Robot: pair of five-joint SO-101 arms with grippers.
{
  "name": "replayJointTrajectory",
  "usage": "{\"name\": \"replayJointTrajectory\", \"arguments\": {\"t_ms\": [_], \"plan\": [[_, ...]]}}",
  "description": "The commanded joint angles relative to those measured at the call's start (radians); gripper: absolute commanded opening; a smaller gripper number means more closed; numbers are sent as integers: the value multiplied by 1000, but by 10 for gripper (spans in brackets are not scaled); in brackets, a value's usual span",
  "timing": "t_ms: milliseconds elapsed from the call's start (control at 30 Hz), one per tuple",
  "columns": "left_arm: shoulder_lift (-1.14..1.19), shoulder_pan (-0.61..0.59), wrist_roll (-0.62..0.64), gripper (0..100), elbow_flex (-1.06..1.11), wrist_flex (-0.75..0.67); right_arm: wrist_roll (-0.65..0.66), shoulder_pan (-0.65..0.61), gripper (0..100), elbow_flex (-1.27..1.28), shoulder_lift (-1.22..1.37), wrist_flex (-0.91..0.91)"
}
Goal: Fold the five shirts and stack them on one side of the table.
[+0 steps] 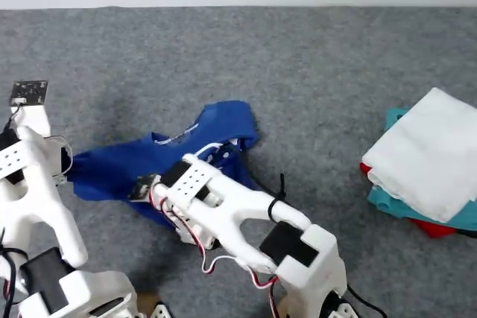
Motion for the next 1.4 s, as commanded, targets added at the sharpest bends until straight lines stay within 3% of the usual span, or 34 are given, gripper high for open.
{"name": "replayJointTrajectory", "arguments": {"t_ms": [0, 200, 500, 667, 900, 1033, 1233, 1367], "plan": [[-49, -6, 6, 5, -7, -6, 40, 18, 9, -41, -114, 59], [-57, -2, 6, 5, -93, 97, 83, 191, 10, -64, -294, 200], [-57, 57, 8, 5, -558, 500, 158, 568, 10, -465, -585, 349], [-106, 95, 9, 5, -696, 522, 158, 713, 10, -677, -601, 367], [-226, 120, -2, 5, -650, 522, 158, 835, 10, -832, -599, 371], [-230, 120, -118, 9, -478, 522, 164, 842, 10, -821, -576, 369], [-238, 92, -238, 177, -272, 520, 186, 858, 11, -809, -522, 371], [-238, 60, -345, 194, -274, 520, 187, 868, 11, -809, -496, 371]]}}
